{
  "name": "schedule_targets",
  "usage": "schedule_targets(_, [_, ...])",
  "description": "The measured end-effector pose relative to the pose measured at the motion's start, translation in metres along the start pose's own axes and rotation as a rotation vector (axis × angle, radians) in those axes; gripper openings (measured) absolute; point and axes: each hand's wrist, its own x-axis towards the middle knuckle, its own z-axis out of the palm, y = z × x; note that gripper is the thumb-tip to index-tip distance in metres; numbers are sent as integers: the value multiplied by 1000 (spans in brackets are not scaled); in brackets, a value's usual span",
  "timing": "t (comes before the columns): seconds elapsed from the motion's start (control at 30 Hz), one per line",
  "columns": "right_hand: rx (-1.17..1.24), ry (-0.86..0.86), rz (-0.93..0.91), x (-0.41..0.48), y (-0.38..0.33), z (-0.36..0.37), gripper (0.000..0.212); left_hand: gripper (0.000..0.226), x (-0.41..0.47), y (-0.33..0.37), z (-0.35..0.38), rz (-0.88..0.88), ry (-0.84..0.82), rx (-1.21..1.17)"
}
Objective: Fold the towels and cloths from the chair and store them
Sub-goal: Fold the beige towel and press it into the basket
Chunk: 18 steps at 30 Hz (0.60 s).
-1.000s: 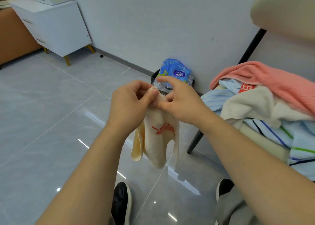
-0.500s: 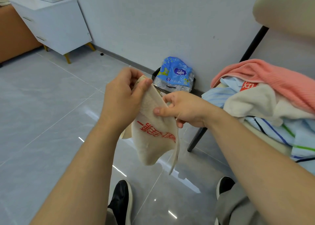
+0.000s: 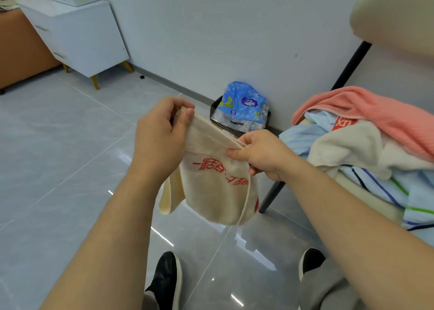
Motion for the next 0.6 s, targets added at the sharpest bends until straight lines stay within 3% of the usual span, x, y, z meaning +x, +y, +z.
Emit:
schedule_targets(0.07, [-52,40,-41,1,0,-4,14,8,1,0,1,-24,24,1])
schedule_targets(0.2, [-125,135,-107,2,3,-8,22,5,2,-1,4,-59,50,33])
schedule_targets(0.33, [-32,163,-140,2,1,-10,13,4,3,-2,3,-64,48,97])
schedule_targets(0.47, [44,169,-154,3,2,-15,4,15,2,-5,0,33,-22,214])
schedule_targets(0.6, [-10,202,-164,0,1,-20,10,19,3,-7,1,93,-53,301])
